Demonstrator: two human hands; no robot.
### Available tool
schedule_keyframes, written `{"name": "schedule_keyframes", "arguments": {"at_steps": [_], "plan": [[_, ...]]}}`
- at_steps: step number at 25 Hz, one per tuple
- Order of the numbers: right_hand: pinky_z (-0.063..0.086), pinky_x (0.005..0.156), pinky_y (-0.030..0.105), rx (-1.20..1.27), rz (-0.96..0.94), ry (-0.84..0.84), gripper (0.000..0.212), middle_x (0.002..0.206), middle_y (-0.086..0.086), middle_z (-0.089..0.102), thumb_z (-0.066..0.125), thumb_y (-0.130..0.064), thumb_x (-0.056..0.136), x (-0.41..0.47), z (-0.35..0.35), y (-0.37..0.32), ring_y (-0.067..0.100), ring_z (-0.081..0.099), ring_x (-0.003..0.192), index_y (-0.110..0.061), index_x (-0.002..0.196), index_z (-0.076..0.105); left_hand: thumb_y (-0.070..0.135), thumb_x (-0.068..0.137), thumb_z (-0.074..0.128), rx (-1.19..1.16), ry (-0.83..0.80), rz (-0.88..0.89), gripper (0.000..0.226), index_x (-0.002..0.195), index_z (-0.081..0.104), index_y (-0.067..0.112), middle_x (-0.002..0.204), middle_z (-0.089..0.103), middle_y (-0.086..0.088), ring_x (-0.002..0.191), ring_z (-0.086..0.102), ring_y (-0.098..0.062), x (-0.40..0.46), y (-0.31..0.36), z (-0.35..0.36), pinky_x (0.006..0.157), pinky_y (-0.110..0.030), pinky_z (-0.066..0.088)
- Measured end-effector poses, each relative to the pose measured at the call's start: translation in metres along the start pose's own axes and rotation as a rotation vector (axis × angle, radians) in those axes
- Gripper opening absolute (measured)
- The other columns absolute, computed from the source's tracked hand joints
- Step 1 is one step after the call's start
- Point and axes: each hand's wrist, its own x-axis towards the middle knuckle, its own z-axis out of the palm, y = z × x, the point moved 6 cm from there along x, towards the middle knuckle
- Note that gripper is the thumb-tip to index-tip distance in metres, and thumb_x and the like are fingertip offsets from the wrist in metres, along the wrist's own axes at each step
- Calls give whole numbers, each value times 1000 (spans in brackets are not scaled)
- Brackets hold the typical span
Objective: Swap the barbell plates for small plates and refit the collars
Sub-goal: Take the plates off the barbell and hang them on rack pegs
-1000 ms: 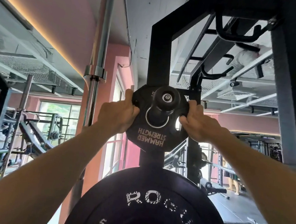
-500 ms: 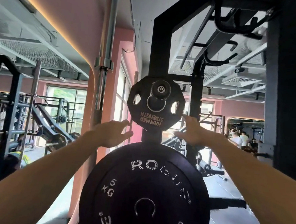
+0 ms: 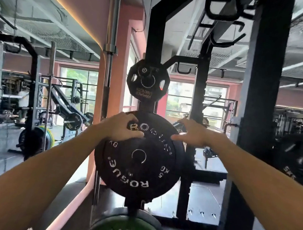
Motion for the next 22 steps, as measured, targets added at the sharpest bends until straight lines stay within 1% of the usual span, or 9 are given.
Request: {"name": "schedule_keyframes", "arguments": {"at_steps": [3, 6, 9, 11, 13, 15, 18, 20, 22], "plan": [[43, 104, 44, 21, -10, -5, 96, 133, 3, 54, 66, -69, 58, -35, -1, 10, 23, 55, 119, -19, 137, 44, 85, 62, 57, -23, 17, -5, 77, 111, 62, 26, 102, 63, 10, 92, 63, -13, -42, 23, -13, 89, -40, 53], [43, 105, 44, 23, -40, -12, 101, 136, 1, 51, 63, -74, 56, -80, -21, -1, 22, 54, 119, -21, 139, 42, 72, 70, 63, -11, -9, -57, 72, 121, 57, 21, 109, 61, 8, 98, 61, -15, -84, 45, -30, 90, -35, 50], [41, 106, 45, 32, -52, -39, 93, 140, 3, 48, 71, -58, 73, -126, -43, -10, 26, 52, 122, -16, 147, 32, 58, 80, 67, -35, 6, -91, 60, 122, 54, 18, 111, 61, 5, 101, 60, -16, -117, 75, -48, 83, -28, 46], [41, 106, 46, 54, -53, -22, 93, 143, 6, 47, 71, -55, 75, -153, -54, -9, 27, 52, 124, -14, 147, 30, 59, 79, 68, -41, 12, -96, 62, 122, 54, 18, 113, 62, 3, 100, 61, -16, -138, 97, -54, 82, -27, 47], [39, 108, 44, 50, -57, -17, 90, 147, 6, 42, 70, -55, 77, -189, -62, -6, 27, 49, 127, -15, 147, 31, 62, 75, 69, -61, 7, -103, 67, 124, 54, 19, 116, 62, 1, 100, 60, -17, -165, 121, -58, 87, -32, 49], [37, 108, 38, 29, -58, -29, 86, 149, 6, 40, 67, -55, 80, -229, -68, -2, 26, 46, 129, -15, 147, 32, 65, 73, 69, -76, 6, -106, 74, 129, 51, 20, 122, 58, 0, 106, 57, -19, -195, 149, -58, 94, -34, 47], [36, 103, 32, 16, -20, -60, 83, 148, 7, 40, 66, -50, 84, -292, -78, 14, 26, 45, 129, -14, 148, 28, 58, 78, 68, -91, -14, -87, 72, 134, 47, 19, 118, 48, 7, 113, 52, -19, -234, 195, -49, 94, -30, 41], [37, 108, 35, -15, 13, -62, 87, 152, 6, 36, 67, -53, 82, -327, -89, 33, 26, 44, 132, -15, 149, 26, 55, 80, 68, -109, -23, -69, 68, 133, 48, 17, 117, 51, 7, 109, 53, -16, -250, 224, -46, 92, -28, 40], [36, 110, 38, -32, 62, -72, 90, 154, 6, 32, 67, -55, 80, -362, -103, 56, 26, 42, 134, -16, 150, 24, 58, 78, 69, -130, -49, -64, 70, 132, 50, 17, 125, 57, 1, 109, 55, -18, -261, 254, -40, 94, -32, 44]]}}
